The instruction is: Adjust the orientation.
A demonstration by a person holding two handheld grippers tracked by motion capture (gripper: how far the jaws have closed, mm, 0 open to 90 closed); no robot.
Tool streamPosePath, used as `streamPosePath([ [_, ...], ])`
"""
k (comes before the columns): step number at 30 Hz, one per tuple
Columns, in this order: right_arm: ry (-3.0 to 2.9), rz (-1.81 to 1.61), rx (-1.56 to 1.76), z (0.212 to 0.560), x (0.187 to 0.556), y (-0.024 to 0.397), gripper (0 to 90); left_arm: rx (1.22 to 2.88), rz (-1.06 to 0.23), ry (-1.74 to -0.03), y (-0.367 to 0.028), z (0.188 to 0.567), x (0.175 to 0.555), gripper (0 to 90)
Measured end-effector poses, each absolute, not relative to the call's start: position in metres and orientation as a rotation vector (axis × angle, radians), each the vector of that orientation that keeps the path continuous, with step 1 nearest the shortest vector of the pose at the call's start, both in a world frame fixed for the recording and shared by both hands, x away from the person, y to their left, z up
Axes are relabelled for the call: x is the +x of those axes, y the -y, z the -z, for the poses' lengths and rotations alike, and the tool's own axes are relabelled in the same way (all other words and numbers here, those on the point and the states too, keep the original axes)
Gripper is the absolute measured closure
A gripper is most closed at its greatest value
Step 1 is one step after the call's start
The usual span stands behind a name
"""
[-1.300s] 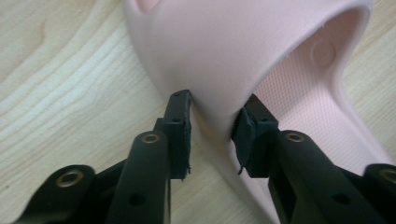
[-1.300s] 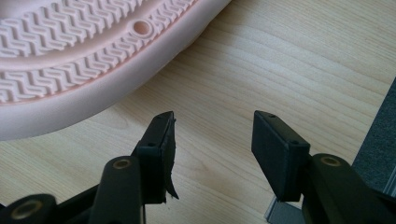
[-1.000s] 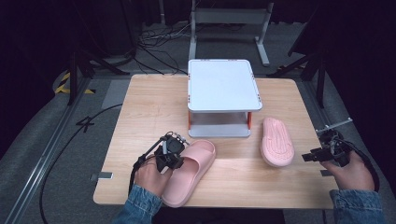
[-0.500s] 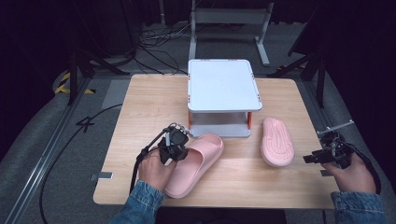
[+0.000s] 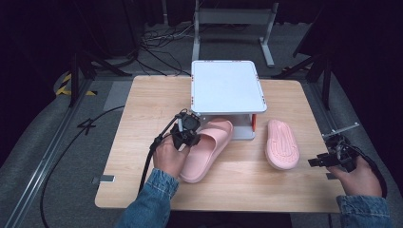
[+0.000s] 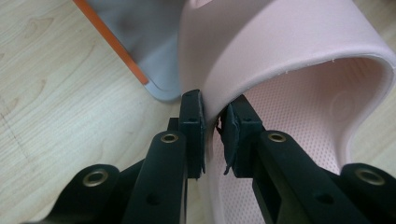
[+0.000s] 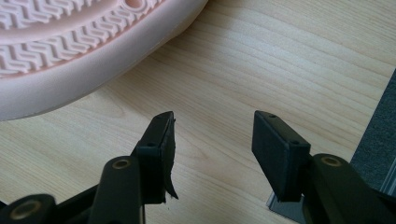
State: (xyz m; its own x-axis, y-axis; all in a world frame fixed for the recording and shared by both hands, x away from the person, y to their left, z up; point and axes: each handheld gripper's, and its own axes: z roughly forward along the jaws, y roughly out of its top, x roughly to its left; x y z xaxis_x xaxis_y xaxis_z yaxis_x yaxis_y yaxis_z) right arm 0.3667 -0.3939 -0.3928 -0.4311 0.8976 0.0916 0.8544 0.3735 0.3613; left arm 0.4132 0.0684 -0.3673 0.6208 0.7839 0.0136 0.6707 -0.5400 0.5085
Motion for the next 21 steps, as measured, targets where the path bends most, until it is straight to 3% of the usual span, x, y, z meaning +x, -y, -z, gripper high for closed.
streamPosePath([
  [17, -2.514, -0.530, 1.603, 0.395, 0.368, 0.392, 49.9, 2.406, -0.343, -1.294, -0.065, 0.392, 0.440, 76.4],
  [21, -2.519, -0.526, 1.599, 0.395, 0.369, 0.390, 50.0, 2.407, -0.310, -1.290, -0.066, 0.394, 0.437, 66.9],
])
